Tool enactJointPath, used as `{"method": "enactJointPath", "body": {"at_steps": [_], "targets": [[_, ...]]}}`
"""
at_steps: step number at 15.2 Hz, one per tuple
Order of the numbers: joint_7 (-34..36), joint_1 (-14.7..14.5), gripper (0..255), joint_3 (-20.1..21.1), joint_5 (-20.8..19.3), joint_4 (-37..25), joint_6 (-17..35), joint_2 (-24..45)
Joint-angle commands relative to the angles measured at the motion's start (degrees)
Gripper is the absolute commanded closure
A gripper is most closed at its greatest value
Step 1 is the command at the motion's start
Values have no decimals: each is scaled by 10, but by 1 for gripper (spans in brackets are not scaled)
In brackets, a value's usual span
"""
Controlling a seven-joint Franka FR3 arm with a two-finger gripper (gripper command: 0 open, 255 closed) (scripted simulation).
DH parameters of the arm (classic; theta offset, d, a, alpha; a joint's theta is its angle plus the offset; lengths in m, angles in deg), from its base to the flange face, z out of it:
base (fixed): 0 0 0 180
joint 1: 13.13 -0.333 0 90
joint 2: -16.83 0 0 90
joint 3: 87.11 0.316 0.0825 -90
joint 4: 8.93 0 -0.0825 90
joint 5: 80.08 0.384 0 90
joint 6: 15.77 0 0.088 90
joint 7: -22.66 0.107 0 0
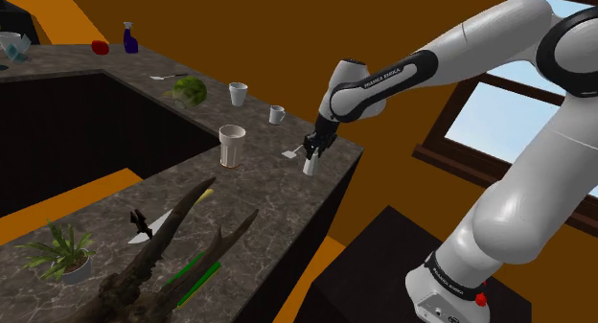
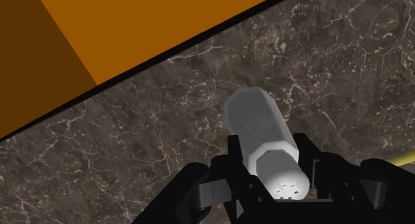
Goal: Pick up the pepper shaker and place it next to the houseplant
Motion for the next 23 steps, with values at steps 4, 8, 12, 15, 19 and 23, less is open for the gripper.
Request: {"method": "enactJointPath", "body": {"at_steps": [4, 8, 12, 15, 19, 23], "targets": [[0, 1, 255, -1, -2, -12, -39, -27], [2, 2, 255, -1, -4, -25, -71, -46], [49, -18, 255, 22, -8, -42, -79, -38], [95, -38, 255, 45, -14, -63, -81, -21], [156, -65, 255, 72, -25, -99, -87, 9], [216, -93, 255, 95, -40, -145, -97, 46]]}}
